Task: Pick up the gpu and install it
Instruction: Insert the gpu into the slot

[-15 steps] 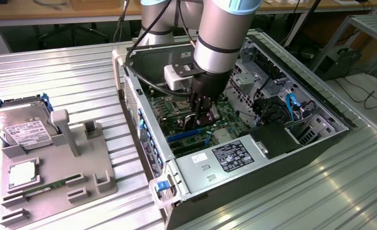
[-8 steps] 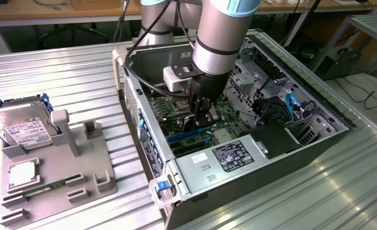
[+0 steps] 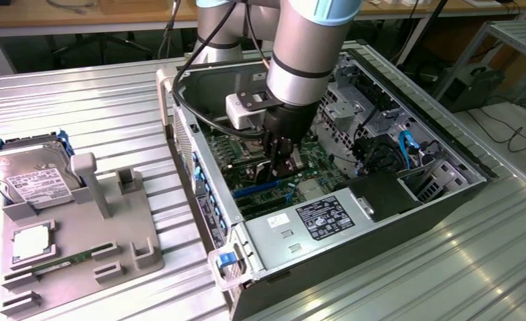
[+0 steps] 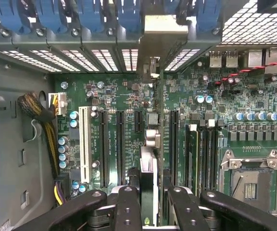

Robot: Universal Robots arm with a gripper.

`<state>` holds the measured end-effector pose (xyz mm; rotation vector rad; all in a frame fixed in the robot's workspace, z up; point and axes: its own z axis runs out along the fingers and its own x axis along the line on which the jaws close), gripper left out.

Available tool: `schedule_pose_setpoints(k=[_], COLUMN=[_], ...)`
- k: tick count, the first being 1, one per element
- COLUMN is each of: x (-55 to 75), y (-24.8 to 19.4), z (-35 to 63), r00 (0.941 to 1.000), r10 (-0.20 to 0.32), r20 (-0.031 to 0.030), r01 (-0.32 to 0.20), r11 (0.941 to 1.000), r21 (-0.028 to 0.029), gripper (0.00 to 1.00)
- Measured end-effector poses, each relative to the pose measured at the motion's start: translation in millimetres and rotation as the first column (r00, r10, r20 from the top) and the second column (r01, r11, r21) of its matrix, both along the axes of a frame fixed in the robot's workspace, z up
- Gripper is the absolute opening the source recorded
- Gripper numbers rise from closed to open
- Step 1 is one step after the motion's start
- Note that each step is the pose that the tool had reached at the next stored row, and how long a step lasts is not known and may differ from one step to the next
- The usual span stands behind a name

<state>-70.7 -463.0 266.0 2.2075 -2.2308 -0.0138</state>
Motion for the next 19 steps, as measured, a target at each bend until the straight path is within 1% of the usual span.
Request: schedule_pose_setpoints(k=[3, 5, 8, 10, 19], x=[0.0, 0.9, 2.3, 2.2, 2.4], y=[0.2, 0.3, 0.3, 0.3, 0.8], z=[-1.0, -1.9, -3.1, -3.1, -5.4], r00=[1.0000, 1.0000, 1.0000, 1.0000, 1.0000], r10=[0.000, 0.000, 0.000, 0.000, 0.000], r20=[-0.0004, -0.0016, -0.0049, -0.0060, -0.0076], r01=[0.000, 0.000, 0.000, 0.000, 0.000], r11=[1.0000, 1.0000, 1.0000, 1.0000, 1.0000], r21=[0.0001, 0.0021, 0.0057, 0.0058, 0.0067], gripper=[0.27, 0.27, 0.27, 0.27, 0.27])
